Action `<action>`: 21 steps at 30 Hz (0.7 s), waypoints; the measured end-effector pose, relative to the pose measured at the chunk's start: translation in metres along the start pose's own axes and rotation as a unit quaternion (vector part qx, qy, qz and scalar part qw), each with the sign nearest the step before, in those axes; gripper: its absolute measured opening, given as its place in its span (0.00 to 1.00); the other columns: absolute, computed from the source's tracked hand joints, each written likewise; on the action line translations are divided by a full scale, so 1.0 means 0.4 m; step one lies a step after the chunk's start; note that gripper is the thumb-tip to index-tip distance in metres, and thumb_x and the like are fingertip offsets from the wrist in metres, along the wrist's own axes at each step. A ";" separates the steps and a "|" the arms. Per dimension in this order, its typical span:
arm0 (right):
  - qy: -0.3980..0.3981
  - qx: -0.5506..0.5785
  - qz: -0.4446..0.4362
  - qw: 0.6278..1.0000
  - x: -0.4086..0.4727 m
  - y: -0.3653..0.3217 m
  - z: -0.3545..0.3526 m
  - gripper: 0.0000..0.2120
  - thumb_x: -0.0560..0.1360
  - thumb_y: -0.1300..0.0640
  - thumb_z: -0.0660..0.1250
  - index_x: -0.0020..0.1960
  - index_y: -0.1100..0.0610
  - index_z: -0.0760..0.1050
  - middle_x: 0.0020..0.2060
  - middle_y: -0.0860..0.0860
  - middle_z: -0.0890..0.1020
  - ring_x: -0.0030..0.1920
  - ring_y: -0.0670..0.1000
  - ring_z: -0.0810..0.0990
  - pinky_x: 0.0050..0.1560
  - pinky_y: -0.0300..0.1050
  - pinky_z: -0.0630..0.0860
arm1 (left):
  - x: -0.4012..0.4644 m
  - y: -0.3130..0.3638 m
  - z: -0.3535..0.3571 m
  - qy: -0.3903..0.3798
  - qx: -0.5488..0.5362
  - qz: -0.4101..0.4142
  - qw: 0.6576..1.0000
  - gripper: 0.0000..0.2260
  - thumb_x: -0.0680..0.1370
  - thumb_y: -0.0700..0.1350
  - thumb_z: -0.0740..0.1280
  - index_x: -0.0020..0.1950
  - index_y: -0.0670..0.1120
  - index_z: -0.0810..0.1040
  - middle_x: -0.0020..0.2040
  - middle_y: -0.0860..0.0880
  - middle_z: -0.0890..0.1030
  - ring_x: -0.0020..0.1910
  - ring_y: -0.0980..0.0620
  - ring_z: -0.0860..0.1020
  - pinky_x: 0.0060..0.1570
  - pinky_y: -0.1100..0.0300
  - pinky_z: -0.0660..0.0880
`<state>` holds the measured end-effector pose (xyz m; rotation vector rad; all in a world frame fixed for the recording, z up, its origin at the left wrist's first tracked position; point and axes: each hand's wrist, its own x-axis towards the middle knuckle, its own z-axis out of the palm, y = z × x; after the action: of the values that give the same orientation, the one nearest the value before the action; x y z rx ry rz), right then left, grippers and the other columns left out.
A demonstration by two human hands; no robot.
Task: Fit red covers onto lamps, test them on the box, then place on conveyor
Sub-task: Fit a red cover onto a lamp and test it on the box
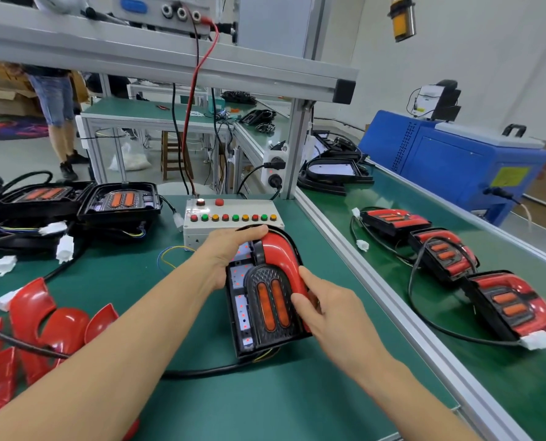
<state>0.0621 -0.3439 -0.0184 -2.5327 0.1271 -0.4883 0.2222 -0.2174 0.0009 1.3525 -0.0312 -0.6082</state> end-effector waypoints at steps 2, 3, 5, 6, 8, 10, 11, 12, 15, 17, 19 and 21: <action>0.006 -0.017 0.004 1.000 0.002 0.002 -0.001 0.21 0.81 0.49 0.59 0.73 0.48 0.67 0.43 0.49 0.78 0.44 0.53 0.75 0.51 0.50 0.73 | 0.003 -0.002 -0.004 0.003 0.009 0.002 1.000 0.25 0.62 0.48 0.80 0.56 0.40 0.81 0.53 0.40 0.83 0.54 0.39 0.80 0.56 0.41 0.76; 0.011 -0.032 0.006 0.999 0.002 0.001 -0.003 0.21 0.81 0.49 0.58 0.74 0.48 0.66 0.42 0.49 0.78 0.44 0.53 0.75 0.51 0.49 0.73 | 0.004 -0.002 -0.006 0.005 0.012 0.006 1.000 0.24 0.63 0.48 0.80 0.55 0.41 0.81 0.52 0.40 0.83 0.54 0.39 0.80 0.56 0.41 0.77; 0.018 -0.081 0.009 0.996 0.002 -0.005 -0.001 0.22 0.82 0.48 0.57 0.75 0.46 0.63 0.41 0.48 0.74 0.44 0.52 0.74 0.48 0.47 0.71 | 0.007 -0.003 -0.008 0.003 0.016 0.015 1.000 0.23 0.62 0.48 0.80 0.53 0.42 0.82 0.50 0.41 0.84 0.54 0.40 0.81 0.56 0.42 0.77; 0.021 -0.109 0.014 0.994 0.001 -0.010 0.001 0.22 0.82 0.48 0.56 0.76 0.45 0.62 0.41 0.47 0.72 0.44 0.51 0.73 0.46 0.46 0.70 | 0.007 -0.004 -0.010 -0.002 0.016 0.020 1.000 0.23 0.60 0.49 0.80 0.51 0.42 0.82 0.48 0.42 0.84 0.54 0.40 0.80 0.57 0.43 0.77; 0.029 -0.158 0.021 0.987 0.000 -0.014 0.004 0.22 0.82 0.48 0.57 0.76 0.45 0.62 0.42 0.47 0.71 0.44 0.50 0.71 0.43 0.44 0.66 | 0.007 -0.005 -0.014 -0.013 0.021 0.029 0.999 0.21 0.58 0.52 0.80 0.46 0.44 0.84 0.48 0.43 0.85 0.57 0.40 0.79 0.61 0.43 0.73; 0.051 -0.168 0.021 0.984 0.004 -0.005 0.001 0.21 0.80 0.48 0.62 0.72 0.45 0.68 0.50 0.47 0.72 0.50 0.49 0.70 0.45 0.43 0.66 | 0.010 -0.004 -0.021 -0.020 0.033 0.042 0.998 0.15 0.60 0.52 0.79 0.42 0.46 0.85 0.49 0.44 0.85 0.58 0.41 0.78 0.63 0.44 0.71; 0.067 -0.132 0.024 0.989 0.008 0.004 -0.002 0.21 0.78 0.49 0.66 0.70 0.46 0.71 0.56 0.47 0.71 0.54 0.48 0.70 0.49 0.43 0.68 | 0.011 -0.003 -0.024 -0.023 0.034 0.047 0.998 0.15 0.61 0.51 0.79 0.42 0.46 0.86 0.48 0.44 0.85 0.56 0.42 0.79 0.61 0.45 0.73; 0.069 -0.058 0.047 0.995 0.015 0.018 -0.003 0.22 0.76 0.50 0.69 0.69 0.46 0.71 0.59 0.46 0.70 0.57 0.46 0.70 0.54 0.43 0.70 | 0.013 -0.002 -0.028 -0.028 0.031 0.049 0.998 0.15 0.61 0.50 0.78 0.43 0.45 0.86 0.46 0.44 0.85 0.51 0.44 0.82 0.55 0.48 0.76; -0.067 0.251 0.174 0.950 0.028 0.039 -0.004 0.24 0.77 0.51 0.69 0.70 0.50 0.68 0.61 0.47 0.78 0.60 0.46 0.77 0.64 0.46 0.72 | 0.014 0.001 -0.036 -0.061 0.010 0.046 0.997 0.10 0.60 0.47 0.77 0.38 0.45 0.86 0.44 0.43 0.85 0.38 0.47 0.84 0.36 0.56 0.80; -0.127 0.340 0.165 0.917 0.025 0.057 0.005 0.13 0.79 0.53 0.65 0.63 0.53 0.76 0.55 0.50 0.84 0.55 0.49 0.82 0.59 0.43 0.77 | 0.013 -0.001 -0.039 -0.071 0.007 0.038 0.997 0.09 0.60 0.47 0.77 0.37 0.45 0.86 0.44 0.42 0.85 0.38 0.46 0.84 0.35 0.56 0.80; -0.123 0.369 0.138 0.911 0.021 0.064 0.009 0.09 0.80 0.54 0.63 0.56 0.54 0.79 0.49 0.50 0.86 0.49 0.49 0.84 0.50 0.38 0.78 | 0.014 0.001 -0.037 -0.071 0.011 0.033 0.997 0.11 0.60 0.47 0.77 0.39 0.44 0.85 0.45 0.41 0.85 0.38 0.46 0.84 0.36 0.55 0.80; -0.107 0.371 0.127 0.913 0.021 0.068 0.014 0.08 0.80 0.54 0.63 0.54 0.54 0.80 0.46 0.50 0.86 0.46 0.47 0.84 0.47 0.37 0.77 | 0.014 0.003 -0.032 -0.069 0.011 0.030 0.997 0.13 0.60 0.46 0.77 0.41 0.43 0.84 0.44 0.41 0.85 0.37 0.46 0.84 0.36 0.56 0.80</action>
<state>0.0721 -0.3657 -0.0346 -1.7676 0.1514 -0.1100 0.2320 -0.2081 -0.0027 1.3243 -0.1907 -0.6523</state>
